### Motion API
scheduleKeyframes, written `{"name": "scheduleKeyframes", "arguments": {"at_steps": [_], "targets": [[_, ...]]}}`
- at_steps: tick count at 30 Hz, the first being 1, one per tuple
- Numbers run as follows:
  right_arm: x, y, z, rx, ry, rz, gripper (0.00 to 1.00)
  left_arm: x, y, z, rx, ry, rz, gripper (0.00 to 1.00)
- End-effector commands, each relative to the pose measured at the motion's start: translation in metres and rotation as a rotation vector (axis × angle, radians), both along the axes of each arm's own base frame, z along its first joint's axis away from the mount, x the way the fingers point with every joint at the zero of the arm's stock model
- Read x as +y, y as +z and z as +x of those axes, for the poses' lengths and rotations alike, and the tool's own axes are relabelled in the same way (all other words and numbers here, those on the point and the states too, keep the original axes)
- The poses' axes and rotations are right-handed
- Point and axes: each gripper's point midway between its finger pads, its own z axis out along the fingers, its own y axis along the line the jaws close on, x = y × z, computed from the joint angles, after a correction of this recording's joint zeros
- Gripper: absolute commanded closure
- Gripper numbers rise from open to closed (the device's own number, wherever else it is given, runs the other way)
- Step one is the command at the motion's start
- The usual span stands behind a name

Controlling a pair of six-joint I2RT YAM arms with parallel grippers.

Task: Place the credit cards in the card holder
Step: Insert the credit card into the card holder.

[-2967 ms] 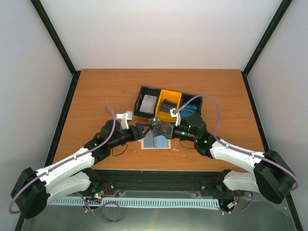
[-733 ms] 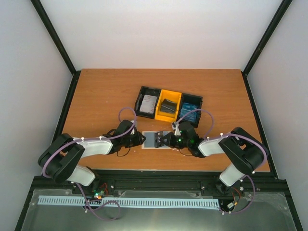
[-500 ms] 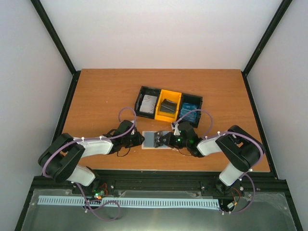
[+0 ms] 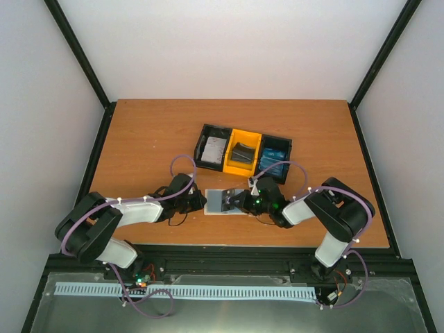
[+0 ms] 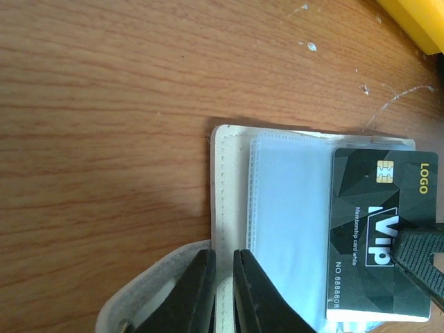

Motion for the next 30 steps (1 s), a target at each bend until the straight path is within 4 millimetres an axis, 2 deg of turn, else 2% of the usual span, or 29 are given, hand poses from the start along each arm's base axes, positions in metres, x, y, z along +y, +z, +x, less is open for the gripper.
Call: {"name": "scheduleKeyframes", "arguments": {"at_steps": [1, 5, 17, 26, 30], "targets": [[-0.011, 0.0, 0.004, -0.012, -0.073, -0.018, 0.97, 0.005, -0.003, -0.001, 0.01, 0.014, 0.025, 0.91], [-0.011, 0.004, 0.007, -0.029, -0.066, -0.034, 0.97, 0.006, -0.003, -0.002, 0.011, 0.014, 0.025, 0.91], [0.017, -0.016, -0.013, 0.078, 0.009, 0.076, 0.97, -0.001, -0.003, -0.005, 0.013, -0.015, 0.001, 0.93], [0.024, -0.016, -0.018, 0.075, 0.031, 0.069, 0.97, 0.001, -0.007, -0.007, 0.02, -0.007, 0.01, 0.94], [0.017, -0.016, -0.022, 0.079, 0.008, 0.043, 0.97, 0.001, -0.007, -0.005, 0.019, 0.001, 0.014, 0.94]]}}
